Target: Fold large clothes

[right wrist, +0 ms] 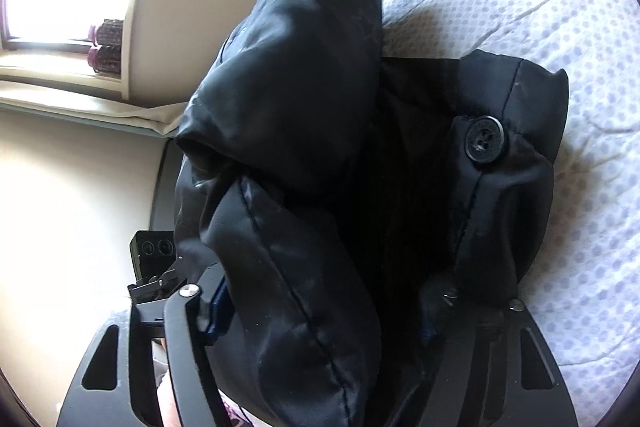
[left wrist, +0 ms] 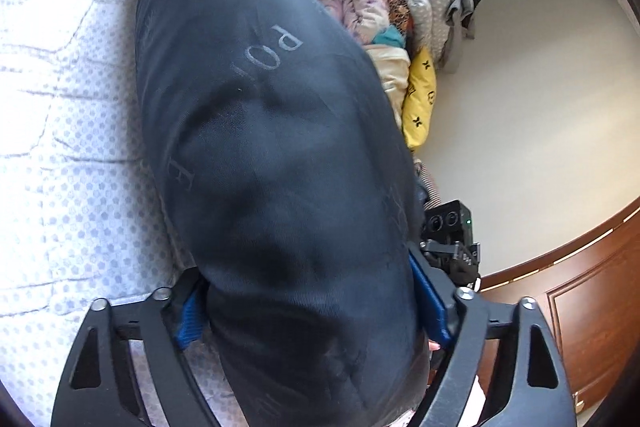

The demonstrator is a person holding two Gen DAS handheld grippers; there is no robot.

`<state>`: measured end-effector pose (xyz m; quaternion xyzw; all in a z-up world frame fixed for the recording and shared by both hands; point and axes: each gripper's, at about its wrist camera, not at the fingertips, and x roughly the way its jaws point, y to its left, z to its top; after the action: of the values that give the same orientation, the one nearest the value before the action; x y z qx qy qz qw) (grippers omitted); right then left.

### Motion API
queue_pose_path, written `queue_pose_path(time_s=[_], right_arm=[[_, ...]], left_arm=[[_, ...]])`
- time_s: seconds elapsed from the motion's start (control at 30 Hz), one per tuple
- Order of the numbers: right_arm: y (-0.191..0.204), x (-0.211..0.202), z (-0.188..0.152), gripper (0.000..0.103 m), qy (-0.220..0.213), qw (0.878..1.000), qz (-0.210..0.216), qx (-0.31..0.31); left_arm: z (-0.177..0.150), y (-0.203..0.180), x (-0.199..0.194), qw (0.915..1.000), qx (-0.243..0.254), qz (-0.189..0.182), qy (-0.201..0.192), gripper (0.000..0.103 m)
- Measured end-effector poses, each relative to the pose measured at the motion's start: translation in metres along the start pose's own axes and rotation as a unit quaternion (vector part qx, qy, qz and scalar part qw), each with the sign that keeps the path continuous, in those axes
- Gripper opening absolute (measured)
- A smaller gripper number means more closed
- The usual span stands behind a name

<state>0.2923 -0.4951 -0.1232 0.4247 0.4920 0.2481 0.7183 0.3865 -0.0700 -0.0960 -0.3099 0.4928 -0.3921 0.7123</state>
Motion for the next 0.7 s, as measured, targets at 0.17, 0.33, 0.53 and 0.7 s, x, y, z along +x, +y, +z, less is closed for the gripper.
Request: queue_pose_path(time_s=[0.17, 0.33, 0.53, 0.7], right_arm=[[0.008, -0.002, -0.001, 0.055, -0.007, 1.000, 0.023, -0.009], [0.021, -0.001, -0.007, 0.055, -0.011, 0.998, 0.042, -0.037], [0.051, 0.024, -0.014, 0.055, 0.006, 0.995, 0.080, -0.065], [0.077, 0.057, -0.023, 0.054, 0.032, 0.991, 0.101, -0.081]], left_arm=[[0.001, -0.005, -0.005, 0.9997, 0.013, -0.015, -0.015, 0.077], [0.000, -0.010, -0.030, 0.9988, 0.027, -0.022, -0.034, 0.077], [0.002, -0.013, -0.079, 0.9964, 0.038, -0.019, -0.074, 0.077], [-0.001, 0.002, -0.131, 0.9936, 0.028, -0.007, -0.109, 0.077]])
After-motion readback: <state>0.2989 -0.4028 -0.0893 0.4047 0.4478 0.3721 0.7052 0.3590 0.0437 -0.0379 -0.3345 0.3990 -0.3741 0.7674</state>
